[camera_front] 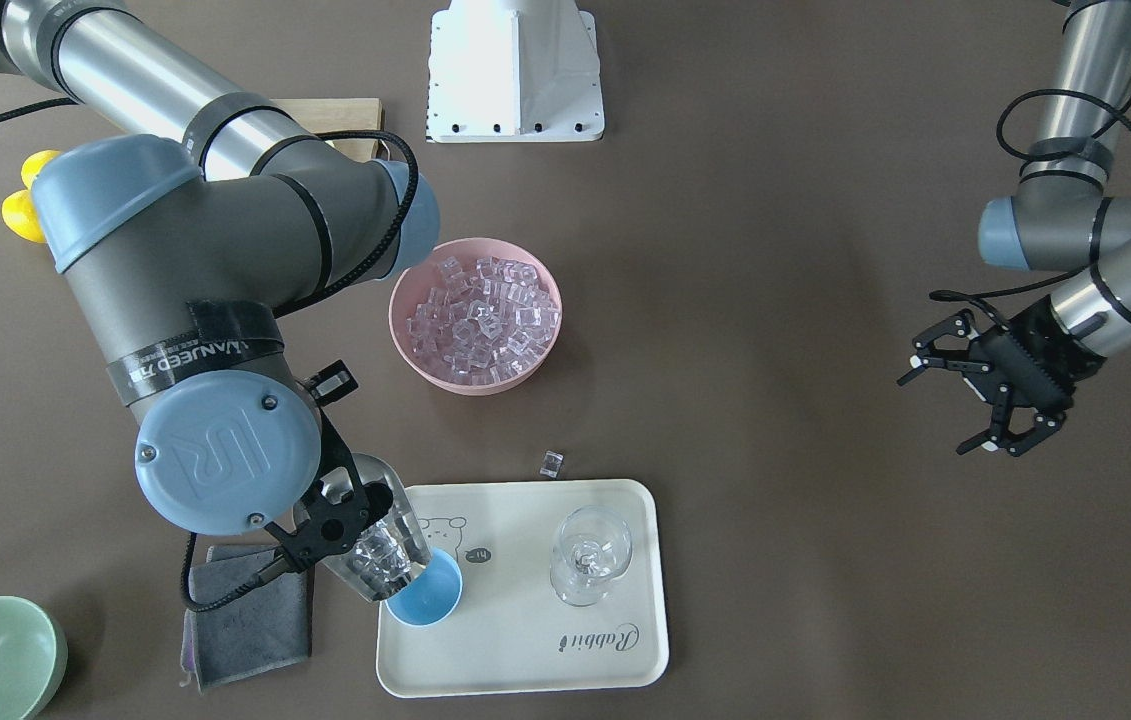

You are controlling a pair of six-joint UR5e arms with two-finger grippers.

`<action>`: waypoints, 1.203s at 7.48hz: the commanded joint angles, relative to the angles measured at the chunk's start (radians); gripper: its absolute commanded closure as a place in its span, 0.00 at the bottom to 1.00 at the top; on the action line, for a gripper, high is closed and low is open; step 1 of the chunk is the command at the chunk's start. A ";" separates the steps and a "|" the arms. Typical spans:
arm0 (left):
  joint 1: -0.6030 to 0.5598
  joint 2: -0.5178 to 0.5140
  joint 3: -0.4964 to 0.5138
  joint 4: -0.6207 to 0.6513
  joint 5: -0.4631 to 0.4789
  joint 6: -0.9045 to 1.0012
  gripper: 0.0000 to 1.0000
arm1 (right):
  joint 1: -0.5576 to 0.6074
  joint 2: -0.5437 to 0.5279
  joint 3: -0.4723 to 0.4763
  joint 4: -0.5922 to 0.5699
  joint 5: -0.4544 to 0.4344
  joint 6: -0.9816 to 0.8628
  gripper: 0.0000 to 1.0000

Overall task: Put ice in cup with scoop
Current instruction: 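Tip the scoop over the blue cup to pour the ice in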

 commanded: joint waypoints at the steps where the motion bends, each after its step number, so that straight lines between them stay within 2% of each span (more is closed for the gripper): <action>1: -0.148 0.045 -0.004 0.214 -0.029 0.025 0.02 | 0.001 0.069 -0.122 0.000 -0.015 -0.035 1.00; 5: -0.378 0.093 0.002 0.567 -0.051 0.018 0.02 | 0.001 0.116 -0.202 -0.017 -0.044 -0.075 1.00; 6: -0.386 0.093 -0.004 0.596 -0.008 0.011 0.02 | 0.001 0.118 -0.202 -0.017 -0.046 -0.078 1.00; 8: -0.415 0.105 -0.053 0.736 -0.009 -0.105 0.02 | 0.001 0.123 -0.202 -0.035 -0.052 -0.098 1.00; 9: -0.425 0.154 -0.076 0.757 -0.011 -0.135 0.02 | 0.001 0.126 -0.193 -0.052 -0.058 -0.107 1.00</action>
